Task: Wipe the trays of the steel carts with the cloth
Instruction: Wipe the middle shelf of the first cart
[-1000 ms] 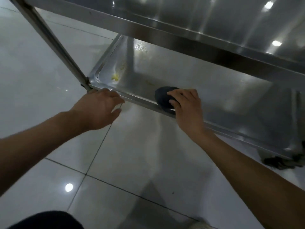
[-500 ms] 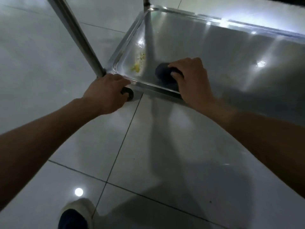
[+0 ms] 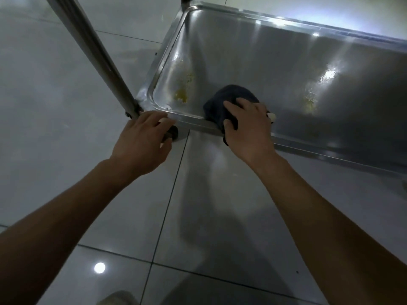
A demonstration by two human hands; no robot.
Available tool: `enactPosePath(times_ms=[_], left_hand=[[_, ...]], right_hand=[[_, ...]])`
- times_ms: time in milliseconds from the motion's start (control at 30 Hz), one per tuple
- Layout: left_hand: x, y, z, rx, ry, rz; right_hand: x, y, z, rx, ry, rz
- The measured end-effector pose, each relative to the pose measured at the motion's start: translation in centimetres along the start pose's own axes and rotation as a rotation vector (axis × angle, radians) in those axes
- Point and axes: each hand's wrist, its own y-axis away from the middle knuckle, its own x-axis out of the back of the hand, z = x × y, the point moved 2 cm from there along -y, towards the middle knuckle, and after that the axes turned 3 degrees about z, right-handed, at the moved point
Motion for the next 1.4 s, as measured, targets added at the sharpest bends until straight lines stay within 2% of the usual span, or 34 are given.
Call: enactPosePath(times_ms=[100, 167, 333, 433, 633, 867, 967, 1200, 1400], left_hand=[[0.0, 0.1, -0.6, 0.060, -0.047, -0.011], [-0.3, -0.1, -0.7, 0.086, -0.062, -0.025], [-0.7, -0.3, -0.9, 0.121, -0.026, -0.004], [-0.6, -0.7, -1.1, 0.125, -0.034, 0.008], [-0.7, -0.8, -1.9, 0.091, -0.055, 0.062], [-1.5, -0.2, -3.1, 0.094, -0.033, 0.077], [-1.8, -0.2, -3.7, 0.064, -0.039, 0.092], [-2.4, 0.0, -3.5, 0.053, 0.015, 0.143], [-1.3, -0.4, -3.6, 0.064, 0.019, 0.050]], right_hand=[[0.1, -0.2, 1.5, 0.173, 0.094, -0.042], [-0.6, -0.1, 2.3, 0.209, 0.071, -0.093], [-2.7, 0.0, 0.4, 0.124, 0.130, -0.058], [-3.7, -0.6, -1.9, 0.071, 0.118, -0.096], [-5.1, -2.5, -5.8, 0.055, -0.027, -0.107], [-6.9, -4.8, -9.7, 0.111, 0.070, -0.104], [-7.2, -5.7, -10.1, 0.127, 0.040, -0.156], [-7.1, -5.1, -9.5, 0.117, 0.010, -0.118], [-6.9, -4.3, -10.2, 0.115, 0.054, -0.166]])
